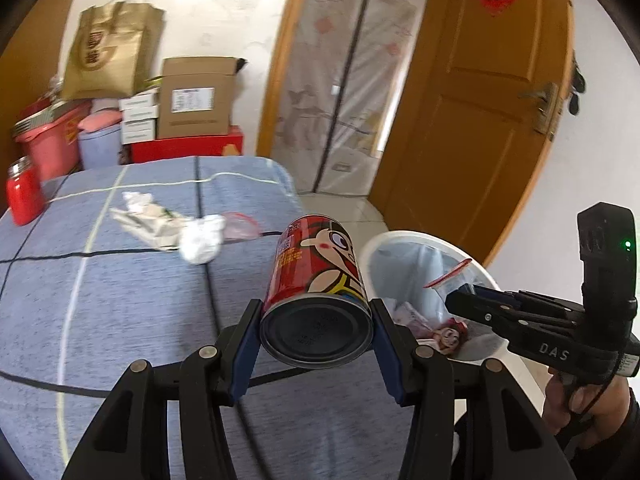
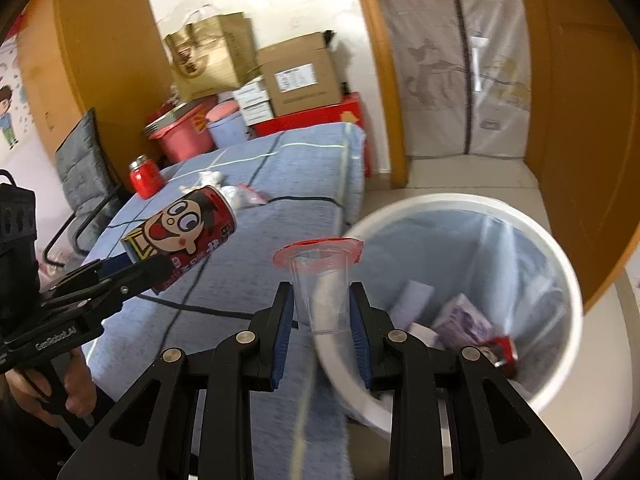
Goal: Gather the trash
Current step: 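Carry the cartoon can and plastic cup over the bin with both tools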
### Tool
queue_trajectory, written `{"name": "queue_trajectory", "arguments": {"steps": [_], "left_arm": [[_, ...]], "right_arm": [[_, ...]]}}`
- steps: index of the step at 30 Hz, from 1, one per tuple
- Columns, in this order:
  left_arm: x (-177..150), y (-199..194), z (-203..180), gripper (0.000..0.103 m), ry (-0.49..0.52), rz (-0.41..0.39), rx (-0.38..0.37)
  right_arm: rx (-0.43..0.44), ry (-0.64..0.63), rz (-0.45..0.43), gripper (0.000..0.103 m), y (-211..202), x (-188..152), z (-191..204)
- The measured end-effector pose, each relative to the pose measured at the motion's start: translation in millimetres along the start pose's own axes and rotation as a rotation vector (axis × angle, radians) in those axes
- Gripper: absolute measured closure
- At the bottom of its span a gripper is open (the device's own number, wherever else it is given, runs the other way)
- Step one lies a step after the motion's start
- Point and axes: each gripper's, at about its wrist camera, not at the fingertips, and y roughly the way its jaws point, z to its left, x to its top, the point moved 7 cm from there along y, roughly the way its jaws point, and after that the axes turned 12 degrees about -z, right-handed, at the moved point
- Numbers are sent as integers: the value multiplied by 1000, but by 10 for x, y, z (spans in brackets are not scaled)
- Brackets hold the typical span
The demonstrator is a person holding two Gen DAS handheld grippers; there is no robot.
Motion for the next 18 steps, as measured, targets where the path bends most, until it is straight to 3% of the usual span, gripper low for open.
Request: {"name": "queue_trajectory", "arguments": {"steps": [11, 18], "left_arm": [[-85, 317, -528, 51, 59, 53, -94], [-165, 521, -733, 51, 84, 89, -127]], "right_arm": [[-94, 80, 7, 74, -157, -118, -592], [-115, 102, 19, 74, -168, -193, -739]]}}
